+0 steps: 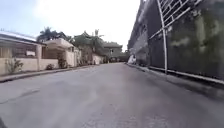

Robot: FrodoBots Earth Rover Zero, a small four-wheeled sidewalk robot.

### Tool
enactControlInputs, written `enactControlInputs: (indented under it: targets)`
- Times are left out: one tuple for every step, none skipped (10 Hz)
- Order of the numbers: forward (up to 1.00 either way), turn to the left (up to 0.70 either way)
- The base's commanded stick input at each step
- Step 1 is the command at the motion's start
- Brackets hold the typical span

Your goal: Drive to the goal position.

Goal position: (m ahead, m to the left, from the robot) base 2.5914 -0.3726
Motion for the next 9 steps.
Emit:
enactControlInputs:
  targets:
    - [1.0, -0.4]
    - [1.0, -0.34]
    - [1.0, -0.17]
    - [1.0, -0.13]
    - [1.0, -0.08]
    - [1.0, -0.07]
    - [1.0, -0.07]
    - [1.0, -0.08]
    - [1.0, -0.11]
